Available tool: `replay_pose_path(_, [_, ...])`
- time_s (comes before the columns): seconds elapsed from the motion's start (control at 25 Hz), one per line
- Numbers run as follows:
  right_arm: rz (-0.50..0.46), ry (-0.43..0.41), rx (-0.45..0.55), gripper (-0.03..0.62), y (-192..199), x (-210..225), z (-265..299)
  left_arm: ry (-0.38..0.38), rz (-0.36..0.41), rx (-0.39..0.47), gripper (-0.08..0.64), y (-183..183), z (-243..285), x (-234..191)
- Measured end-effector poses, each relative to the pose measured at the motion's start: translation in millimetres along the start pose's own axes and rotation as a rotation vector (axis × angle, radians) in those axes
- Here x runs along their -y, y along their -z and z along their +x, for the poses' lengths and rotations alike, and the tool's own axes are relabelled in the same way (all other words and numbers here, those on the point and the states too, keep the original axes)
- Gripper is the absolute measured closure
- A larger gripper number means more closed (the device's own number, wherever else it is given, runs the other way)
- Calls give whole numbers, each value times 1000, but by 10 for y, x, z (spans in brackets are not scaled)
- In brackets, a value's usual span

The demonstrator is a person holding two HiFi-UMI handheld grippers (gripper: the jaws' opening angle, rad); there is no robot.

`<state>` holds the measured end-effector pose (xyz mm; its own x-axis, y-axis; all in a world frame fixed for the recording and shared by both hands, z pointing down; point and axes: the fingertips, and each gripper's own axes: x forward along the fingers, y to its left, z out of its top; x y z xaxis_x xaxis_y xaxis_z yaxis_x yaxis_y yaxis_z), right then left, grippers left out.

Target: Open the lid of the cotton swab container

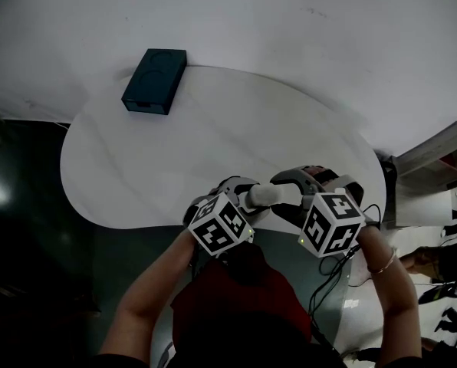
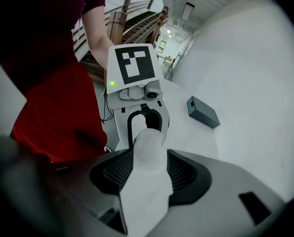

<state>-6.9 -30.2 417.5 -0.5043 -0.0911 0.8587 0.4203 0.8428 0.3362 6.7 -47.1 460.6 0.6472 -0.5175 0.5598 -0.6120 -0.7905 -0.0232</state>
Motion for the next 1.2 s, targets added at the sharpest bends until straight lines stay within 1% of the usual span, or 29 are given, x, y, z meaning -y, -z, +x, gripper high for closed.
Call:
replay_pose_path(0.24, [-37,-50,-51,388,52,-8,43,-4,50,-14,319,-59,54,16])
replay_pose_path(0.6, [-73,-100,-87,390,119,-51,73,-15,97,-23,318,-99,114,40])
replay_pose_path(0.92, [-83,-121,-90,390,127,-54,69,-22,105,-16,319,-122,117,42])
replay_pose_path(1.2, [-59,-160,-58,391,126,-77,80,-16,95,5,319,-109,120,68])
